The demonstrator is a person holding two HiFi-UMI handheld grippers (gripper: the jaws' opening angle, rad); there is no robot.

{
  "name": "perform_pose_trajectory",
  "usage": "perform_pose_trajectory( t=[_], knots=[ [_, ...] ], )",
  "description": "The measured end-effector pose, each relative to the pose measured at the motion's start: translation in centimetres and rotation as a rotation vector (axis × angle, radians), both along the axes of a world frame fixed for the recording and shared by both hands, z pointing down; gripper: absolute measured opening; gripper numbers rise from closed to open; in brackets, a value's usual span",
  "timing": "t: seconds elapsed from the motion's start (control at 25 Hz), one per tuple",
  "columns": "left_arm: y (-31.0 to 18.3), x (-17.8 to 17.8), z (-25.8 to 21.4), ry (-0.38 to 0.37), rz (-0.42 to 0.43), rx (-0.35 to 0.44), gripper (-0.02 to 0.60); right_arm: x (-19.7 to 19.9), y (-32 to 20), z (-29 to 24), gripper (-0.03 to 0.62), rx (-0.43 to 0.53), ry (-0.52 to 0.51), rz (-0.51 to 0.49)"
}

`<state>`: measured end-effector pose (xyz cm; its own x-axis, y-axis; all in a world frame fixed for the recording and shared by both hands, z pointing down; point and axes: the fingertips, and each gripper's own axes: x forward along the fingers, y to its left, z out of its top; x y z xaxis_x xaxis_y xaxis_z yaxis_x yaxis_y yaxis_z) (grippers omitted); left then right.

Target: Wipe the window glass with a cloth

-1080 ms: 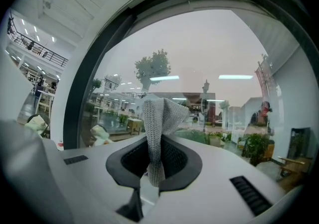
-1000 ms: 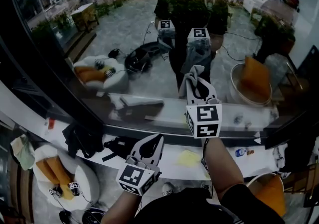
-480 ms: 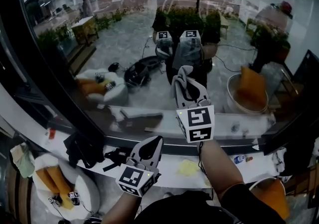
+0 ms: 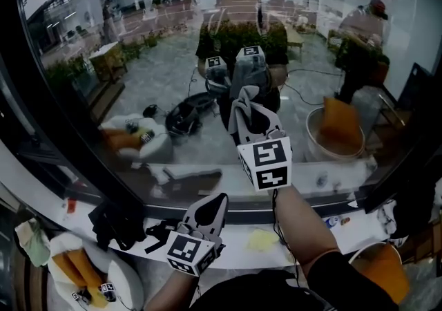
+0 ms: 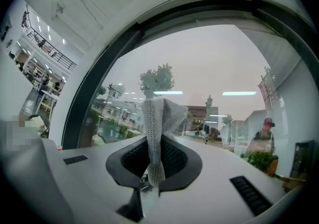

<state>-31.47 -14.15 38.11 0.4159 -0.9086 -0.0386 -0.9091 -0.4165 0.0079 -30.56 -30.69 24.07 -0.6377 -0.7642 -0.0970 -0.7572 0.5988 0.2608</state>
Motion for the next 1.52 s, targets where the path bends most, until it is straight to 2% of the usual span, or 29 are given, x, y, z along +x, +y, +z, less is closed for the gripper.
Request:
perform_pose_trajectory(
  t=[0.44,0.96,1.28,1.4,1.52],
  knots=[
    [-0.2,0.2,1.2,0.008,0.024,-0.02,0.008,-0.4,-2.3,0.9,0.052,-0.055,0.009,0.051],
    [-0.9,0.8,2.1,0.017,0.064,-0.031,0.008,-0.6,-2.5,0.9,0.052,-0.039,0.029,0.052],
    [-2.0,4.2,2.1,0.017,0.117,-0.037,0.008,3.6,-3.3,0.8,0.052,-0.048,0.02,0.081],
    [-2.8,6.4,2.2,0.014,0.144,-0.042,0.008,6.6,-3.8,0.8,0.052,-0.05,0.013,0.106],
    [-4.3,10.2,2.1,0.013,0.17,-0.048,0.008,11.1,-5.0,1.1,0.052,-0.056,0.008,0.13]
  ],
)
